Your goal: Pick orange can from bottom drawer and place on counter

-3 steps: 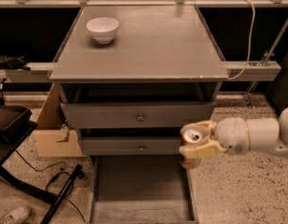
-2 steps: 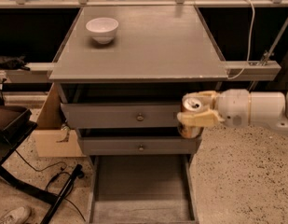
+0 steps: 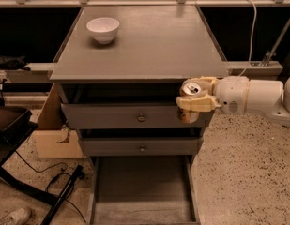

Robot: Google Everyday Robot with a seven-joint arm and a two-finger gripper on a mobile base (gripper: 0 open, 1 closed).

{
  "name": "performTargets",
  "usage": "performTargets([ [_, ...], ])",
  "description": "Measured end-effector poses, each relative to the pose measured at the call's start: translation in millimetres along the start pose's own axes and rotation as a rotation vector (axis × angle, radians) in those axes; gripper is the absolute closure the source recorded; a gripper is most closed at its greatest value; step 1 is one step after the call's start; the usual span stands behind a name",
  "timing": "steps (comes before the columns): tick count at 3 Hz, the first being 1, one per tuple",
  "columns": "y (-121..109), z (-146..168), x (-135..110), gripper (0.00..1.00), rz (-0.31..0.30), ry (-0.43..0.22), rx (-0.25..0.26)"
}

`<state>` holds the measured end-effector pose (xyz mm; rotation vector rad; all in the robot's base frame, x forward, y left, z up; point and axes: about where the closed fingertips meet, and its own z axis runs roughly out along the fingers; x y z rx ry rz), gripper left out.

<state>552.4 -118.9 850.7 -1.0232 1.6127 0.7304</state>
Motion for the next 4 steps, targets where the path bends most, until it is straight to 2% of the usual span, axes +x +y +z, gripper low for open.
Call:
performTargets([
  [1, -4, -3, -11, 1.00, -0.013, -0.034, 0.041],
  [2, -32, -12, -46, 1.00, -0.009, -0.070, 0.128],
  [3, -90, -15, -93, 1.00, 0.028, -0.107, 0.228],
  [4, -138, -6, -122, 1.00, 0.057, -0.117, 0.265],
])
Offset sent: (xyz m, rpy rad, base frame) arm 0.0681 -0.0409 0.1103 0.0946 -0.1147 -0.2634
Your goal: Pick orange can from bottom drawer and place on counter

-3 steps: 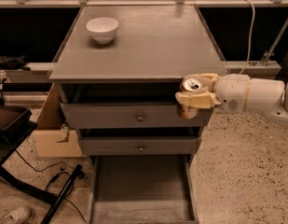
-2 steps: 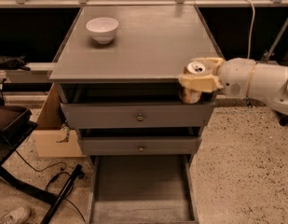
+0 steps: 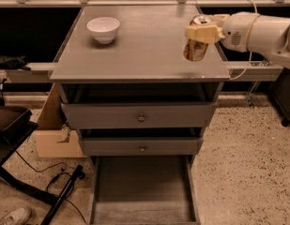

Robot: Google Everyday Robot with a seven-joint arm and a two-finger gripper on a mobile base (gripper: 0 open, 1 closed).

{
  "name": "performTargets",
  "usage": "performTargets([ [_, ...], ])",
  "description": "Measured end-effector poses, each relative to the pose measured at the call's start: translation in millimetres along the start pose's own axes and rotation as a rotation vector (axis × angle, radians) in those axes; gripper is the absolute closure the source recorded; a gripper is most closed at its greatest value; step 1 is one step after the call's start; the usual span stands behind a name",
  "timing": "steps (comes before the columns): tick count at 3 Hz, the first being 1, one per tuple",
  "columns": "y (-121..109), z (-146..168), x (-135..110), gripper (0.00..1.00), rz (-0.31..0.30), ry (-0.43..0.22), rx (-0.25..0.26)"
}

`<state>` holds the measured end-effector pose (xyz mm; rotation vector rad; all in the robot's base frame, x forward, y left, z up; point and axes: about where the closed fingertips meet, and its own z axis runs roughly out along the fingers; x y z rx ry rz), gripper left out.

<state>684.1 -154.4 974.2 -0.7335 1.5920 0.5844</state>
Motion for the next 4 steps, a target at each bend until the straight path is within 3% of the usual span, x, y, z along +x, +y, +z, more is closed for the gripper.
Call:
performTargets([
  [1, -46, 59, -4, 1.00, 0.030, 0.002, -0.008],
  [2, -64, 95, 6, 1.00, 0.054, 0.005, -0.026],
  [3, -71, 142, 34, 0.98, 0.096, 0.028, -0.070],
  [4, -71, 141, 34, 0.75, 0.096, 0.027, -0.070],
])
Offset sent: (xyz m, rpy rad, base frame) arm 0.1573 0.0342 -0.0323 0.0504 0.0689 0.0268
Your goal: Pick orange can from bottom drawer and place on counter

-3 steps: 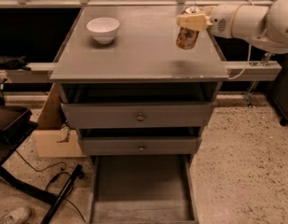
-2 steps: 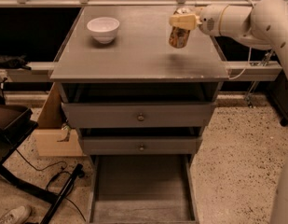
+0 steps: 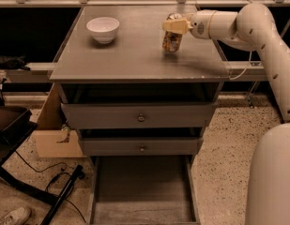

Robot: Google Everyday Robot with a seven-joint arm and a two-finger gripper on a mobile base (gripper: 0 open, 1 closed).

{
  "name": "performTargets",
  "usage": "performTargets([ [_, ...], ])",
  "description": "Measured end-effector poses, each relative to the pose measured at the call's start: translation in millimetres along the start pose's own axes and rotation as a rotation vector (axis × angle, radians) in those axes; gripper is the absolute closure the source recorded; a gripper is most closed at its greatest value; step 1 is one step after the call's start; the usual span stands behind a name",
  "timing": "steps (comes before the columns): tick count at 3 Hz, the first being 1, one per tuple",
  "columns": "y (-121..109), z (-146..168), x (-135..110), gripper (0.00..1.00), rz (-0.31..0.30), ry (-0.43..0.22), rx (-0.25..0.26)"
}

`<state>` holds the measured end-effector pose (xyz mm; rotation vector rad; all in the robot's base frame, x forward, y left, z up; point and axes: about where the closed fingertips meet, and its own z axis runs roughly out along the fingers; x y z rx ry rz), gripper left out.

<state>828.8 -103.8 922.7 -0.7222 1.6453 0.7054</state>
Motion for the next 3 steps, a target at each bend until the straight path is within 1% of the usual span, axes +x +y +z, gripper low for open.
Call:
performTargets([
  [1, 0.0, 0.0, 0.0, 0.44, 0.000, 0.000, 0.000],
  [2, 0.0, 0.1, 0.0, 0.21, 0.000, 0.000, 0.000],
  [3, 0.0, 0.1, 0.0, 0.00, 0.000, 0.000, 0.000],
])
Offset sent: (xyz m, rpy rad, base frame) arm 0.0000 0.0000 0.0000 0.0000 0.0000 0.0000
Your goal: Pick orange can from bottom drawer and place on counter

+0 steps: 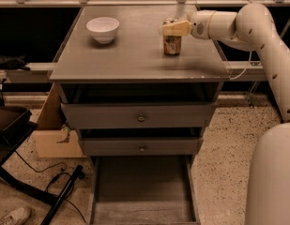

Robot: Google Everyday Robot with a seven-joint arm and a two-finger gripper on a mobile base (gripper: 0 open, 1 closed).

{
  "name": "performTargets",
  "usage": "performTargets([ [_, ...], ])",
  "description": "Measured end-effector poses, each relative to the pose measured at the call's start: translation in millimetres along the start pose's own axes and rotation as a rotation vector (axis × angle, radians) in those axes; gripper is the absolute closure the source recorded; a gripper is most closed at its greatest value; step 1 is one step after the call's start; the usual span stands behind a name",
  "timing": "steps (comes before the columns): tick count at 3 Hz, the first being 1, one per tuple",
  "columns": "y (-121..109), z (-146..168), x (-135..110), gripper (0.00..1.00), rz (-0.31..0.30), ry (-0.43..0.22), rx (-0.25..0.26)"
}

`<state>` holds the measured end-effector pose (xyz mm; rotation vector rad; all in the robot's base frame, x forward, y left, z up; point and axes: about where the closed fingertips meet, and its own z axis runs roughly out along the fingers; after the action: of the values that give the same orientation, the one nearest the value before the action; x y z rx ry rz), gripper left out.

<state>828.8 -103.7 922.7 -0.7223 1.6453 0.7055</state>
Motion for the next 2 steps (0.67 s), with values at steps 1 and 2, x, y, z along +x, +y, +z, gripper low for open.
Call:
performTargets([
  [1, 0.6, -2.3, -2.2, 0.00, -0.003, -0.007, 0.002],
  [2, 3.2, -10.4, -9.6, 0.00, -0.015, -0.033, 0.010],
])
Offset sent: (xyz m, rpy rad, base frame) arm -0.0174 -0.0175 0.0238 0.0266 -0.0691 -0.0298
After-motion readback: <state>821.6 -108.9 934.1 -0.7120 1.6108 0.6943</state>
